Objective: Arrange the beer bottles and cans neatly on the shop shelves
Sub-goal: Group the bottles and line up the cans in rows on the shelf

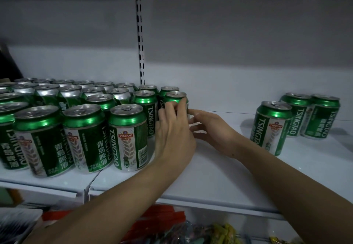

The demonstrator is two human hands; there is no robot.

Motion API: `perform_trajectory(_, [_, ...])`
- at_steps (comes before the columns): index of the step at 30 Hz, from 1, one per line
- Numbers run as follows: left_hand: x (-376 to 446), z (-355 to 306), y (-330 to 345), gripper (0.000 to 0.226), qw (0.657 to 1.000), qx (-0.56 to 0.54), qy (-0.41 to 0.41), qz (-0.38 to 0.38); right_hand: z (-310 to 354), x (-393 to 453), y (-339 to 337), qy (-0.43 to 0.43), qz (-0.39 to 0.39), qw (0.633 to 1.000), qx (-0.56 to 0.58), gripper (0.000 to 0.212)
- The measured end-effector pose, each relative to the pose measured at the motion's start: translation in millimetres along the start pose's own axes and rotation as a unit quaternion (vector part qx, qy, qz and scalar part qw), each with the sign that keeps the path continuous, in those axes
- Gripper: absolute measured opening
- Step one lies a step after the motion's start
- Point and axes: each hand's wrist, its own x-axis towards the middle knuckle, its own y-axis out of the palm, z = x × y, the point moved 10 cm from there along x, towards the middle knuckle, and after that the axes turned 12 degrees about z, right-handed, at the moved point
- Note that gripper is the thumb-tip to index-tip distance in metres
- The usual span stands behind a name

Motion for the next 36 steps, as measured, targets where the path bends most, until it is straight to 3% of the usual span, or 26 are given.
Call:
perform_trajectory(10, [0,4,-2,0.074,0.999,0.026,-0.019,-0.012,-7,0,10,0.022,0.057,0.998,-0.009,0.037])
perform_trajectory(15, [0,5,-4,0.065,1.000,0.007,-0.019,-0.019,1,-1,-4,-0.009,-0.015,0.997,-0.069,0.031])
perform_trajectory(22, [0,0,-2,0.043,0.999,-0.049,0.013,0.006,30,-10,-19,-0.101,-0.113,0.965,-0.214,0.028])
perform_trajectory(27, [-4,-16,-22,0.029,0.992,-0.077,0.092,-0.038,44,-19,-18,-0.145,-0.127,0.954,-0.229,0.027])
perform_trajectory(33, [-38,-33,-94,0.020,0.971,-0.048,0.219,-0.088,51,-22,0,-0.151,-0.098,0.953,-0.243,0.027])
perform_trajectory(36, [-37,-14,-128,0.021,0.975,-0.001,0.214,-0.066,58,-16,24,-0.142,-0.053,0.962,-0.226,0.021])
